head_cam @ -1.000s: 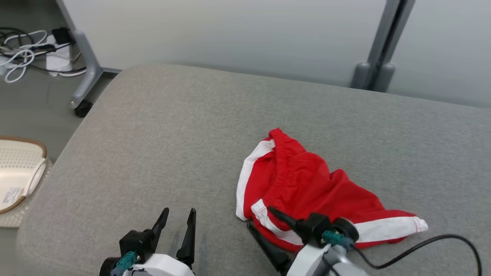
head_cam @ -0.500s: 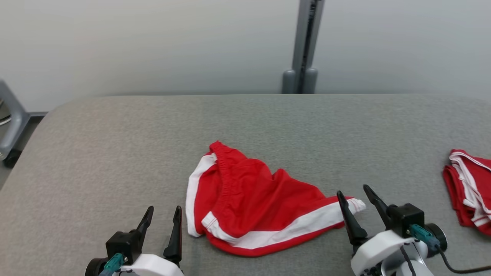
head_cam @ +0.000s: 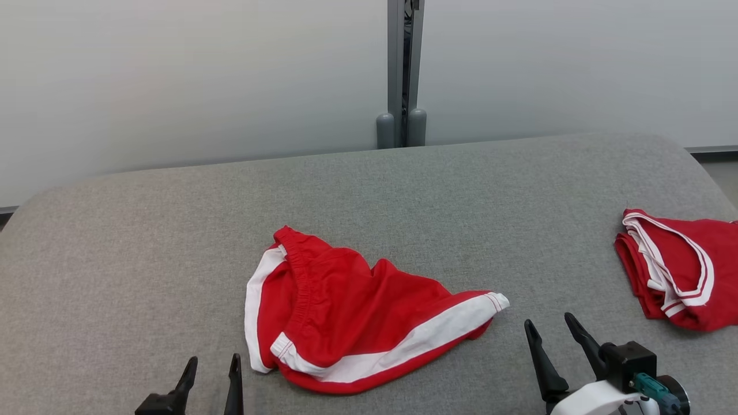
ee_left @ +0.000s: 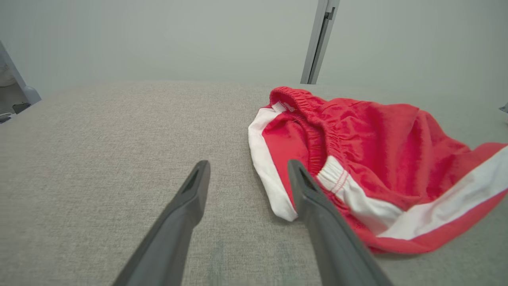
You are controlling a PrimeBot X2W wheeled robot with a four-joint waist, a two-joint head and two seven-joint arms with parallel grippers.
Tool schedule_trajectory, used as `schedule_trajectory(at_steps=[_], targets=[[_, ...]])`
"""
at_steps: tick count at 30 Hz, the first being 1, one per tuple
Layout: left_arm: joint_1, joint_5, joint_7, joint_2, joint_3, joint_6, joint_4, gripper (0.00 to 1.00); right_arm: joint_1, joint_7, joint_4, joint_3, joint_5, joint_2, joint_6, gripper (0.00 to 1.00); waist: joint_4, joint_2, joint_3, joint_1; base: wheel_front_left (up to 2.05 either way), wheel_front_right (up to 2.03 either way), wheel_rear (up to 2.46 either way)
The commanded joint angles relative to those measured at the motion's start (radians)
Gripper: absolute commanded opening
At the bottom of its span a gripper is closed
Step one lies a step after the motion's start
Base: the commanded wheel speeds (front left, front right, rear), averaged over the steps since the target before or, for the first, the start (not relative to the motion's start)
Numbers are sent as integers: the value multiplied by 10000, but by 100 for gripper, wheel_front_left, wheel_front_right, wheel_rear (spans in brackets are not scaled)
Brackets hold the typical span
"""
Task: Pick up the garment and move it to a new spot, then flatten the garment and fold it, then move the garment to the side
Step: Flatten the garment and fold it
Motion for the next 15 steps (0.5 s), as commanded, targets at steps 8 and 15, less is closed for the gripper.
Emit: schedule_trajectory(at_steps=[8,15], targets=[[453,276,-43,41,209,191,-62,100,311,-37,24,-196,56,-53,0,100,239,0,-302,0,0,0,0],[512,463,-43,39,418,108,-75,100,401,-37,31,-306,111,-54,0,100,440,0,-477,0,0,0,0]])
